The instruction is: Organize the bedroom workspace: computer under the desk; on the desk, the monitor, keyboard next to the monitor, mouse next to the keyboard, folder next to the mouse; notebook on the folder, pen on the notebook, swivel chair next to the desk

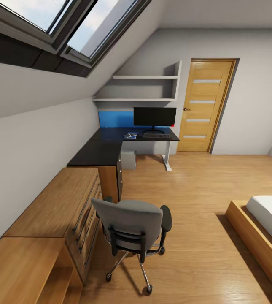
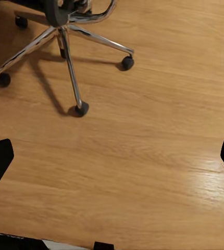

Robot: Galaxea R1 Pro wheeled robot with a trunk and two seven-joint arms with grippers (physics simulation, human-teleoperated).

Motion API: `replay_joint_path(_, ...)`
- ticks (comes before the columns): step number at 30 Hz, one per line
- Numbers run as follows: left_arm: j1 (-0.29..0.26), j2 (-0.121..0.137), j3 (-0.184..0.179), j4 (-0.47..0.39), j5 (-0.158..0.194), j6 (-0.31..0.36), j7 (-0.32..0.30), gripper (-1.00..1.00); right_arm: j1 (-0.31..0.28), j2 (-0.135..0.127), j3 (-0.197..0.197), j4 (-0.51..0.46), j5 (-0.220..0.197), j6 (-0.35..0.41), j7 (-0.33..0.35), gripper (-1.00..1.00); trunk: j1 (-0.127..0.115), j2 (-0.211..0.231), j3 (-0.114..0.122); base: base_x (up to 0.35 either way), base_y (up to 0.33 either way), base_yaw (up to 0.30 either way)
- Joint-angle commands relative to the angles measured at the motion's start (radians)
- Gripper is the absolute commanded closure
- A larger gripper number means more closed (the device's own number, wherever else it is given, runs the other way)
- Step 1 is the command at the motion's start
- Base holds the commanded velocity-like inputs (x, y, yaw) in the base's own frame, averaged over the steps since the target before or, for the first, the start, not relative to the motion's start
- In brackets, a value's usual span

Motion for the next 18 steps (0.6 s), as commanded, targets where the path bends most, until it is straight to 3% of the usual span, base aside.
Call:
replay_joint_path(1,-0.001,-0.001,-0.005,-0.001,0.006,0.000,0.003,-1.00,-0.001,-0.001,0.009,-0.001,-0.006,-0.001,-0.005,-1.00,0.004,-0.009,-0.005,0.000,0.000,0.000)
replay_joint_path(11,-0.001,-0.002,-0.005,-0.036,0.006,0.055,0.004,-1.00,-0.001,-0.004,0.005,-0.002,-0.011,-0.002,-0.006,-1.00,0.043,-0.079,-0.037,0.000,0.000,-0.025)
replay_joint_path(12,-0.001,-0.036,-0.005,-0.169,0.004,0.168,0.032,-1.00,-0.003,-0.008,0.004,-0.017,-0.011,0.002,-0.008,-1.00,0.047,-0.086,-0.040,0.000,0.000,0.000)
replay_joint_path(14,-0.001,-0.043,-0.006,-0.230,0.004,0.270,0.038,-1.00,-0.006,-0.008,0.004,-0.028,-0.011,0.007,-0.012,-1.00,0.054,-0.100,-0.046,0.000,0.000,0.000)
replay_joint_path(15,0.000,-0.049,-0.006,-0.356,0.004,0.503,0.043,-1.00,-0.017,-0.005,0.004,-0.077,-0.011,0.062,-0.043,-1.00,0.058,-0.107,-0.049,0.000,0.000,0.000)
replay_joint_path(16,-0.006,-0.051,-0.006,-0.393,0.004,0.594,0.044,-1.00,-0.034,-0.004,0.003,-0.127,-0.010,0.111,-0.068,-1.00,0.062,-0.114,-0.052,0.000,0.000,0.000)
replay_joint_path(18,-0.030,-0.060,-0.006,-0.413,0.004,0.649,0.044,-1.00,-0.054,-0.003,0.003,-0.182,-0.010,0.172,-0.093,-1.00,0.070,-0.128,-0.059,0.000,0.000,0.000)
